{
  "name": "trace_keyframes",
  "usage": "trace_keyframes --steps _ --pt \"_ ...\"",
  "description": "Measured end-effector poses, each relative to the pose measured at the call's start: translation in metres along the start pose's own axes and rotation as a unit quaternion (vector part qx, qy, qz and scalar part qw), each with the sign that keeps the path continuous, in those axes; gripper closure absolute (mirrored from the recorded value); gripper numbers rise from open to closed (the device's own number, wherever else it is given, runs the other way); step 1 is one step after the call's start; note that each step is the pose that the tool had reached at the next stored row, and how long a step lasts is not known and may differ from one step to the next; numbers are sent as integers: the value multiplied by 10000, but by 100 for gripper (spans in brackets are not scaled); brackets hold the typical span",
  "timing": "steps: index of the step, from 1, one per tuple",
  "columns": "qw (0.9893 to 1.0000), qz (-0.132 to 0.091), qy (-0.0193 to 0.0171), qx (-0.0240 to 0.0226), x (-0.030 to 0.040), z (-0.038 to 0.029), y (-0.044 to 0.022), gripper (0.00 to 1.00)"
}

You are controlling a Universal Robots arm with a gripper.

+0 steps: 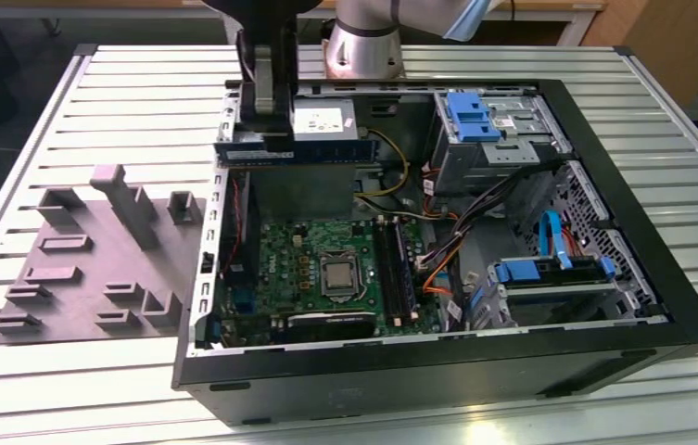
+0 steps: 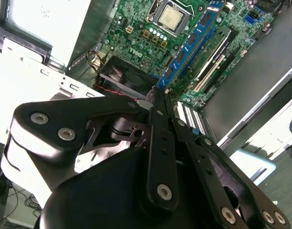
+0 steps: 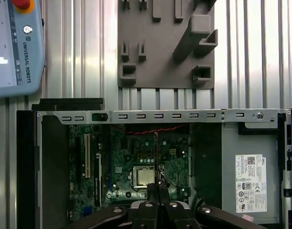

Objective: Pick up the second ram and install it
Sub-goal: 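Pick up the second ram and move it above second insertion slot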

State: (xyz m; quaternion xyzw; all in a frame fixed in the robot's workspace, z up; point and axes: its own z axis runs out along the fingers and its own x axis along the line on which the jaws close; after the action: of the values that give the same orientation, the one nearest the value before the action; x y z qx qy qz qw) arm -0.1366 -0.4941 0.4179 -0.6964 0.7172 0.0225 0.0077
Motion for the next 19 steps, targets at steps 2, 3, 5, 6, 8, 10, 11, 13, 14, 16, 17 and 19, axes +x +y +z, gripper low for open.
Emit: trace_keyframes --steps 2,3,5,6,8,10,11,13,14,16,17,19 --pt "10000 0 0 0 -1 0 -13 89" --pt "10000 0 1 0 -1 -1 -18 89" --pt "10000 0 0 0 -1 -1 -29 89" --pt "10000 0 0 0 -1 0 -33 89" --pt "10000 0 0 0 -2 -1 -42 89" --pt "10000 0 0 0 -2 -1 -51 89" --pt "10000 0 0 0 -2 -1 -55 89" --pt "10000 0 0 0 -2 -1 -63 89" --pt "10000 0 0 0 -3 -2 -66 89" --pt "10000 0 0 0 -3 -2 -75 89" --pt "10000 0 0 0 -3 -2 -80 89" --pt "10000 0 0 0 -4 -2 -90 89"
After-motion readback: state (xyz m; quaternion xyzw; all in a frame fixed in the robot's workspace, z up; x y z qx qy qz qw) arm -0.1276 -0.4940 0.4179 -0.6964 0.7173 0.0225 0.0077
